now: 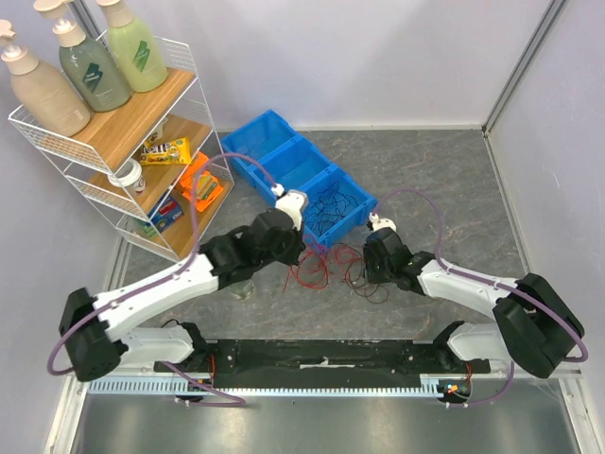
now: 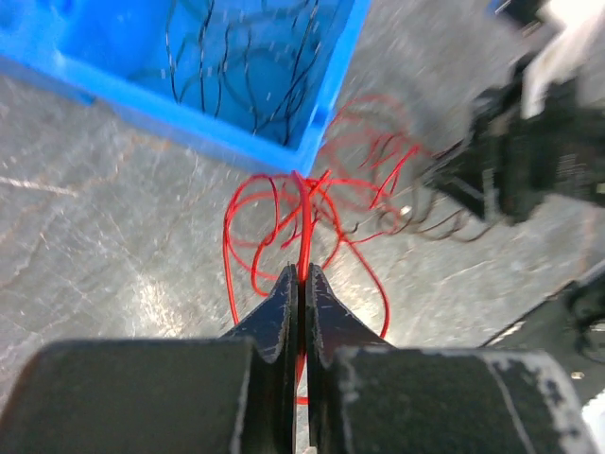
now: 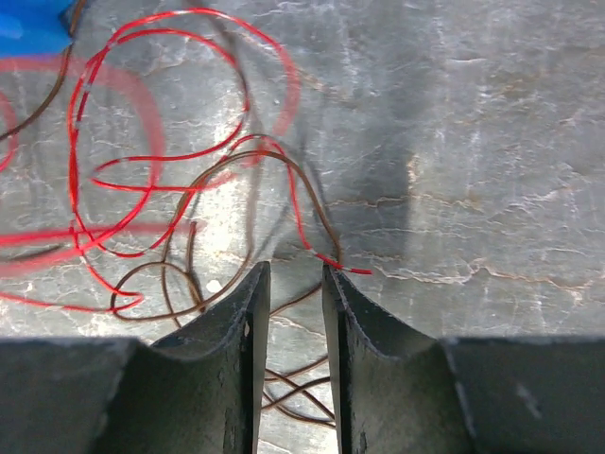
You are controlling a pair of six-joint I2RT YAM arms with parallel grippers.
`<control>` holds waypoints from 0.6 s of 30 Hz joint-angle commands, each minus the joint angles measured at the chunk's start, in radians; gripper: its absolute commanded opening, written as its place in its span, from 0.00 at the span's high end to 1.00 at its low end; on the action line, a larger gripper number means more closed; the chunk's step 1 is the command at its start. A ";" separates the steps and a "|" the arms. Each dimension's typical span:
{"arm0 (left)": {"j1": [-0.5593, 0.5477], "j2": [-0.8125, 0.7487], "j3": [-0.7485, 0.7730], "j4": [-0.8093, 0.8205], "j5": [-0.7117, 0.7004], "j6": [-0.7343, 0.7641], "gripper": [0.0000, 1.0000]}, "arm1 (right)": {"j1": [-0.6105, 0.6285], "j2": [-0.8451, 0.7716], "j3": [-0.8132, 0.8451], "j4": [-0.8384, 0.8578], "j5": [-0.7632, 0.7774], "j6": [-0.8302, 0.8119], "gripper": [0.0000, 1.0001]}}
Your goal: Untangle the cables
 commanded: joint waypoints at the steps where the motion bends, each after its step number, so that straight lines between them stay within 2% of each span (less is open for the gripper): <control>1: -0.004 -0.178 0.101 0.002 0.014 0.058 0.98 | -0.004 0.010 0.022 -0.048 0.114 0.043 0.64; 7: -0.004 -0.462 0.144 0.177 0.106 0.162 0.98 | -0.017 0.021 0.041 -0.075 0.148 0.038 0.63; 11: -0.004 -0.528 0.183 0.208 0.119 0.190 0.98 | -0.020 -0.018 0.074 -0.080 0.104 -0.026 0.59; 14: -0.004 -0.540 0.181 0.220 0.116 0.187 0.98 | -0.019 -0.092 0.113 -0.077 0.018 -0.127 0.52; 18: -0.004 -0.526 0.187 0.214 0.145 0.171 0.98 | -0.014 -0.270 0.175 -0.052 -0.123 -0.254 0.32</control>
